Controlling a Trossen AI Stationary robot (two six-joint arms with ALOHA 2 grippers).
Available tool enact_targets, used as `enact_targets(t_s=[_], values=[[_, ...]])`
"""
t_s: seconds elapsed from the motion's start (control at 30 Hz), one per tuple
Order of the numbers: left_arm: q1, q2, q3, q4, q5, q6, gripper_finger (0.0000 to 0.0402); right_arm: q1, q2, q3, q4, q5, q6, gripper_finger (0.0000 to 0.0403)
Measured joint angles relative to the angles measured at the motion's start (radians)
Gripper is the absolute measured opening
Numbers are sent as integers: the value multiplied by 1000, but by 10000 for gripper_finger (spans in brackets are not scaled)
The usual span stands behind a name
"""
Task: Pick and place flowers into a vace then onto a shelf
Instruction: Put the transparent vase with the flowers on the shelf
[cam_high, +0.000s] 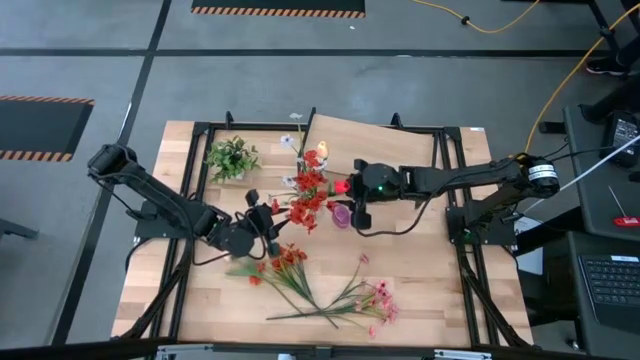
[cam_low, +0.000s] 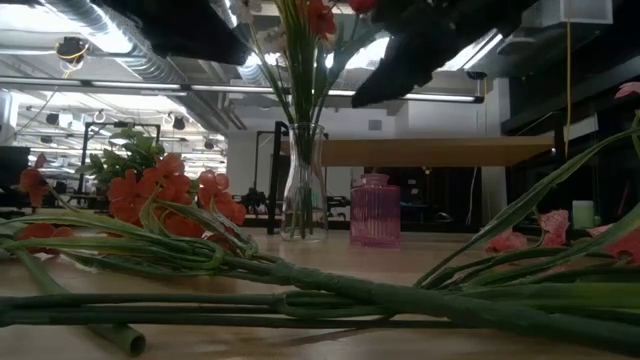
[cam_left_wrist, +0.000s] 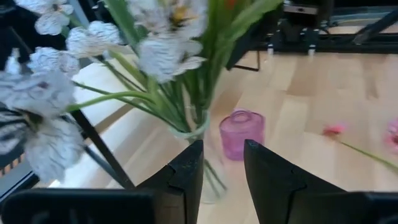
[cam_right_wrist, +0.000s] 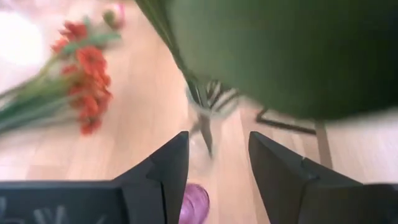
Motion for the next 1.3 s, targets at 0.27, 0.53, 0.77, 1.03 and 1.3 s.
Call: enact_targets(t_s=[0.27,0.53,0.77,1.03,1.3], values=[[51,0,-70,-12,-5,49,112,0,-36,-40,5,6,15,170],[98,-2,-172,192,28,64,112,3,-207,-216,164,11,37,160],[193,-3,-177,258,195,135,130,21,-314,-344,300,10,79,157],[293,-2,-177,262,330,127,196,40,-382,-554,605,8,101,157],[323,41,-177,318,356,116,234,40,-390,-662,733,50,107,157]])
